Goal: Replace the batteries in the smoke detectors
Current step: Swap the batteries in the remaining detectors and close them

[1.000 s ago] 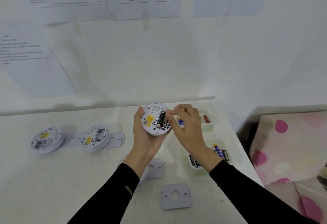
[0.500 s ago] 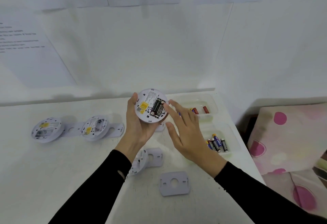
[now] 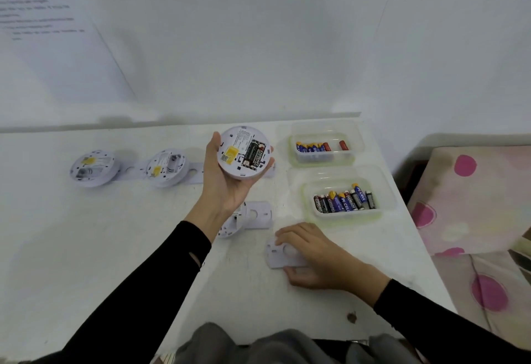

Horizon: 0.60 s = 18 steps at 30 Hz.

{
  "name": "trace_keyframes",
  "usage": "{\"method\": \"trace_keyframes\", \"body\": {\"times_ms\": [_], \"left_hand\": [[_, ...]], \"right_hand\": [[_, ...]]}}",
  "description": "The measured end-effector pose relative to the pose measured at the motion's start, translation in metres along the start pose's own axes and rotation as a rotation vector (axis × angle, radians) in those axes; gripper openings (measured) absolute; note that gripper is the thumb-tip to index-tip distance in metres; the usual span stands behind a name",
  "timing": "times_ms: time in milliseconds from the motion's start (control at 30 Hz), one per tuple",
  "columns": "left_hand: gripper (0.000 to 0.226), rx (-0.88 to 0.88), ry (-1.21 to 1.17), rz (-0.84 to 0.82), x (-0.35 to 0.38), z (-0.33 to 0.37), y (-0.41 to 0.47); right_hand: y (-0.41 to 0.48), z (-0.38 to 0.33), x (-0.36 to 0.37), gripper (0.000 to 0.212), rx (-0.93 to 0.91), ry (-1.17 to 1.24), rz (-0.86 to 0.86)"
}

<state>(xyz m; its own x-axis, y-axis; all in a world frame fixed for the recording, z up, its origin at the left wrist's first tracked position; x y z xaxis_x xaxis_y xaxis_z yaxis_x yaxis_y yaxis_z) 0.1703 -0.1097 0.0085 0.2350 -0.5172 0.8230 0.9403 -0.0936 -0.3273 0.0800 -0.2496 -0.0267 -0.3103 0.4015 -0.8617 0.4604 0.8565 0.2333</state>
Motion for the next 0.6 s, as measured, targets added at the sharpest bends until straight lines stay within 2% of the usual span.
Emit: {"method": "trace_keyframes", "body": {"times_ms": [133, 333, 400, 600], "left_hand": [[0.068, 0.015, -0.003, 0.018, -0.003, 0.003, -0.006], [0.078, 0.065, 0.080, 0.031, 0.000, 0.012, -0.011], [0.081, 0.056, 0.089, 0.026, 0.005, 0.008, -0.013], [0.065, 0.064, 0.055, 0.000, 0.016, 0.001, -0.015]], "right_hand": [[0.013, -0.010, -0.026, 0.047, -0.027, 0.073, 0.133], [0.056, -0.022, -0.128, 0.051, -0.032, 0.174, 0.588], [0.074, -0.017, -0.144, 0.054, 0.003, 0.209, 0.614], [0.106, -0.016, -0.147, 0.053, 0.026, 0.204, 0.548]]}}
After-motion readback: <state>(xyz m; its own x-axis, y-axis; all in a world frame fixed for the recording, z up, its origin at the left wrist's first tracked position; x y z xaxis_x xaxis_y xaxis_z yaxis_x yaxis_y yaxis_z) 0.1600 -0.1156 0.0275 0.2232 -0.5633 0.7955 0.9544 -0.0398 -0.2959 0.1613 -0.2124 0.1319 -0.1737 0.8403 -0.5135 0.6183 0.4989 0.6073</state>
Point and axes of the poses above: each hand's wrist, its own y-axis towards the middle knuckle, its own x-axis out of the palm, z = x × y, the point moved 10 cm from there along y, towards the middle knuckle, and after that the axes turned 7 degrees about -x, right-handed, at the moved point
